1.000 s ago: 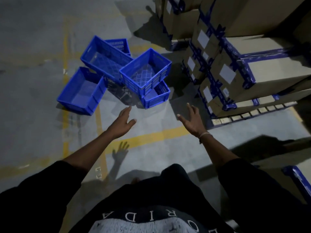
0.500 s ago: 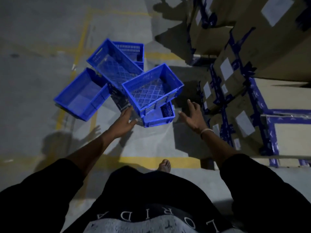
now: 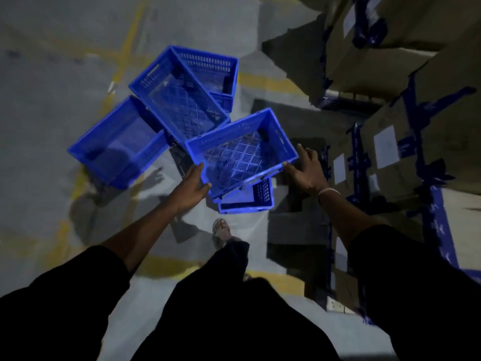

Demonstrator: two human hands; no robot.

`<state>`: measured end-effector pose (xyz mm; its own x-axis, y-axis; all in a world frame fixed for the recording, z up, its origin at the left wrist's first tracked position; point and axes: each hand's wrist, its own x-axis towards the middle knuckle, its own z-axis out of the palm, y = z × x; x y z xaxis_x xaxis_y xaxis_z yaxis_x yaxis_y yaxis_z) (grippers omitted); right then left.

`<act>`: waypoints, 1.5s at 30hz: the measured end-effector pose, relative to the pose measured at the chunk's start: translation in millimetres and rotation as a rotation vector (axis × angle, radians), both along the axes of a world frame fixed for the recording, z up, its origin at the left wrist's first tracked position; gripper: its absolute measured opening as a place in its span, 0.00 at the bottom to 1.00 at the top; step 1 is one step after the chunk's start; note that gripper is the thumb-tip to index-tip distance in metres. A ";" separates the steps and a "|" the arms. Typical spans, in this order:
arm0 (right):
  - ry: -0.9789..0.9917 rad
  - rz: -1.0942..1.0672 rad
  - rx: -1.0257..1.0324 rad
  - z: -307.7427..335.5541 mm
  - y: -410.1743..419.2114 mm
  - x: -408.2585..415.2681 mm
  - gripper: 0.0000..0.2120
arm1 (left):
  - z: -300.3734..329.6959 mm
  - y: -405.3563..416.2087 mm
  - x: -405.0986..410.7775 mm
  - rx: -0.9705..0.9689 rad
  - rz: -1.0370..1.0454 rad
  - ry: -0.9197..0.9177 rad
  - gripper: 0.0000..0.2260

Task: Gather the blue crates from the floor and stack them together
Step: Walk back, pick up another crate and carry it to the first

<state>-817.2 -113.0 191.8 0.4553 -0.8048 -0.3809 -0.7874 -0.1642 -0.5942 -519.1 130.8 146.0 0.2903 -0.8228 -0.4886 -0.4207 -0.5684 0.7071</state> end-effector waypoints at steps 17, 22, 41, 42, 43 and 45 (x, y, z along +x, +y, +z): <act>0.317 0.197 0.034 -246.0 -225.6 94.3 0.45 | -217.8 -148.1 33.8 0.285 0.445 -0.163 0.34; 0.327 0.279 0.040 -320.4 -267.0 106.1 0.47 | -293.3 -162.6 34.7 0.307 0.565 -0.214 0.36; 0.384 0.376 -0.117 -271.0 -272.2 115.7 0.36 | -255.5 -116.5 60.3 0.166 0.522 -0.343 0.34; 0.390 0.403 -0.130 -249.9 -266.3 114.7 0.36 | -233.8 -109.6 61.7 0.174 0.511 -0.346 0.34; 0.399 0.428 -0.142 -234.0 -261.7 113.6 0.36 | -219.1 -103.9 61.7 0.167 0.488 -0.357 0.34; 0.402 0.460 -0.163 -195.9 -251.1 114.6 0.36 | -183.2 -89.2 63.0 0.140 0.440 -0.391 0.34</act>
<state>-702.6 -364.1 -4.1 0.6151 -0.6230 -0.4833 -0.7715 -0.6021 -0.2057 -456.1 41.6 -37.2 0.7687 -0.5204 -0.3720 -0.3386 -0.8244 0.4536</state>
